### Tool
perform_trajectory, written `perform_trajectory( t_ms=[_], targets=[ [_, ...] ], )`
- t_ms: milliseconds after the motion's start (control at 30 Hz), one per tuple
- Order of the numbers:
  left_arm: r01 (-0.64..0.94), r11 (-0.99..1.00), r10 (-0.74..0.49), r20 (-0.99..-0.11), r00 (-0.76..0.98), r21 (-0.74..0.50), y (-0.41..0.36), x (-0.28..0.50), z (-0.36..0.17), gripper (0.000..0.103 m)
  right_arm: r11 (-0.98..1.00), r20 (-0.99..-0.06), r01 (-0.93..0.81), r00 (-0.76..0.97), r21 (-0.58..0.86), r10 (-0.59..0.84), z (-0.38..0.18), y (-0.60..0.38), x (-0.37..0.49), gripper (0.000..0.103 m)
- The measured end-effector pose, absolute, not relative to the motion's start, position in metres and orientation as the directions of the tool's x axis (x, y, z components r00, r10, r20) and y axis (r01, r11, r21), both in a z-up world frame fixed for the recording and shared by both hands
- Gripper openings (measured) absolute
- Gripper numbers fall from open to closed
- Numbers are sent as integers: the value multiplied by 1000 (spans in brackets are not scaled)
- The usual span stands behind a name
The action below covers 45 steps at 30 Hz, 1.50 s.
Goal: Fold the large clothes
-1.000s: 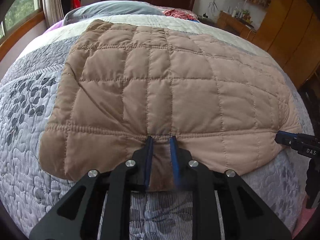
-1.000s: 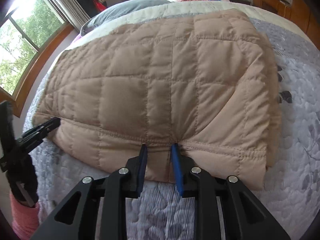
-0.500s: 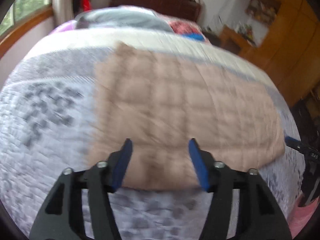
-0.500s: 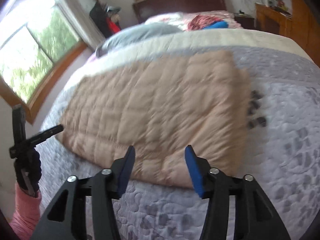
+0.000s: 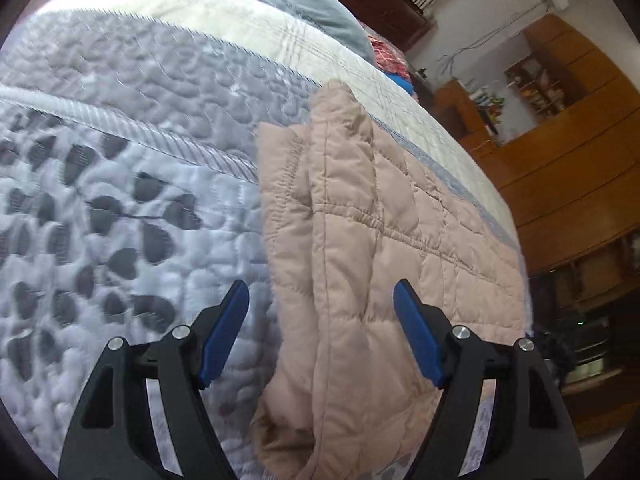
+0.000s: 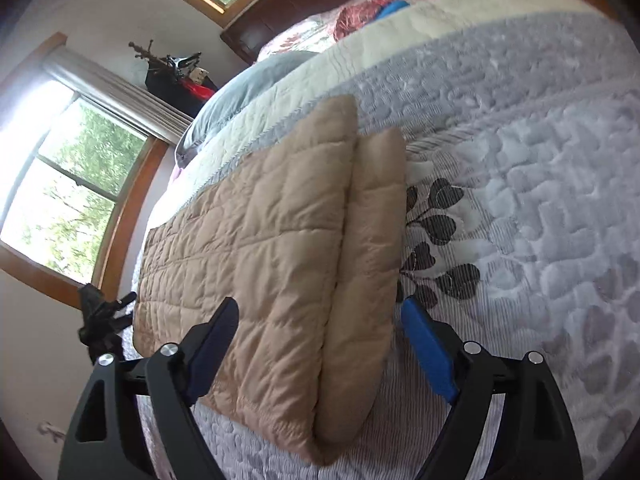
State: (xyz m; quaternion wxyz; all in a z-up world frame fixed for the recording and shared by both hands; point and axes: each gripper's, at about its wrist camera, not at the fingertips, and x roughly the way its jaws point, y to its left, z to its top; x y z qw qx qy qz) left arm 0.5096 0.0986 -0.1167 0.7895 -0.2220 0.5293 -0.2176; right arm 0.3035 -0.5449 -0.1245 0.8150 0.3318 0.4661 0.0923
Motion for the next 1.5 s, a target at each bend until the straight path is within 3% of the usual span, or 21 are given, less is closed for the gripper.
perform_trajectory(
  t_ms=[300,367,433,500,567,600,767,1167,1333,1500],
  targets=[
    [139,747,-658,-694,292,-650,58,528,-137,77,717,-669,171,551,676,500,-151,-551,336,88],
    [159,769,-637,-717,285,-620,42,529,-135,65,737,-684,165,545,655,485,-150,-544,345,70],
    [185,784,-620,-732,281,-593,26,527,-134,60,743,-696,166,526,648,489,-152,-536,353,48],
    [195,790,-612,-738,282,-581,21,525,-133,44,736,-682,146,525,661,509,-149,-531,354,30],
    [200,771,-636,-717,286,-604,20,521,-127,24,733,-668,130,540,668,513,-139,-528,351,20],
    [203,767,-641,-711,291,-608,19,519,-124,21,740,-665,118,548,663,508,-132,-525,347,18],
    [262,785,-620,-705,345,-562,11,496,-88,13,763,-636,46,587,644,501,-87,-514,327,16],
    [357,773,-634,-615,468,-525,65,361,7,12,794,-568,-156,620,587,542,0,-465,214,16],
    [328,786,-616,-628,475,-523,91,329,-8,13,787,-565,-197,597,585,569,-10,-441,183,16],
    [257,817,-575,-690,440,-517,104,322,-68,13,771,-603,-146,540,620,587,-56,-432,188,16]
  ],
)
